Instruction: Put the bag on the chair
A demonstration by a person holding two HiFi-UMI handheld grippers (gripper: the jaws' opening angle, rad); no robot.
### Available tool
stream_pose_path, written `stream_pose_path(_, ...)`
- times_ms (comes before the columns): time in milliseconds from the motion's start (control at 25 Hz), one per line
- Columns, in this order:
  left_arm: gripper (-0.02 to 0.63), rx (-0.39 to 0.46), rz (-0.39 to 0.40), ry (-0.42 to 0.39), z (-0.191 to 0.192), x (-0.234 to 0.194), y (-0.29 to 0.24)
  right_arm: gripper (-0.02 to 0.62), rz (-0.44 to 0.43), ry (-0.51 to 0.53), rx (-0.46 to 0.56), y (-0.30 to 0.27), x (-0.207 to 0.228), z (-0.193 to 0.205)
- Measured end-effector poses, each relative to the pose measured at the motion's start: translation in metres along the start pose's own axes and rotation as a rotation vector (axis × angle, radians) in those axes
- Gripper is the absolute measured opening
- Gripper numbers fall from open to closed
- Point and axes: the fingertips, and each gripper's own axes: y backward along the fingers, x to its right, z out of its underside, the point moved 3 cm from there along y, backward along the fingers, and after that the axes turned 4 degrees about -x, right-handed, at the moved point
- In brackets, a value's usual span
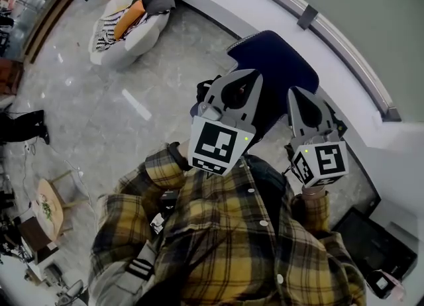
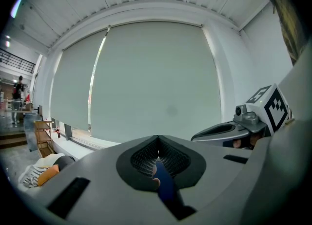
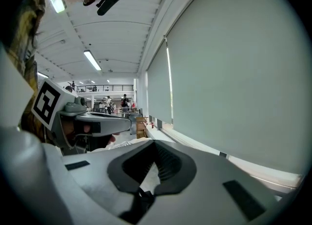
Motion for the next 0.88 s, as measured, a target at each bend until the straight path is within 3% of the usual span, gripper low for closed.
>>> stream_pose_path(880, 0.019, -0.015, -0.01, 0.007, 0.0051, 0.0035, 0.0009, 0.015, -0.038, -0.008, -0.047, 0.001, -0.0038, 0.0099)
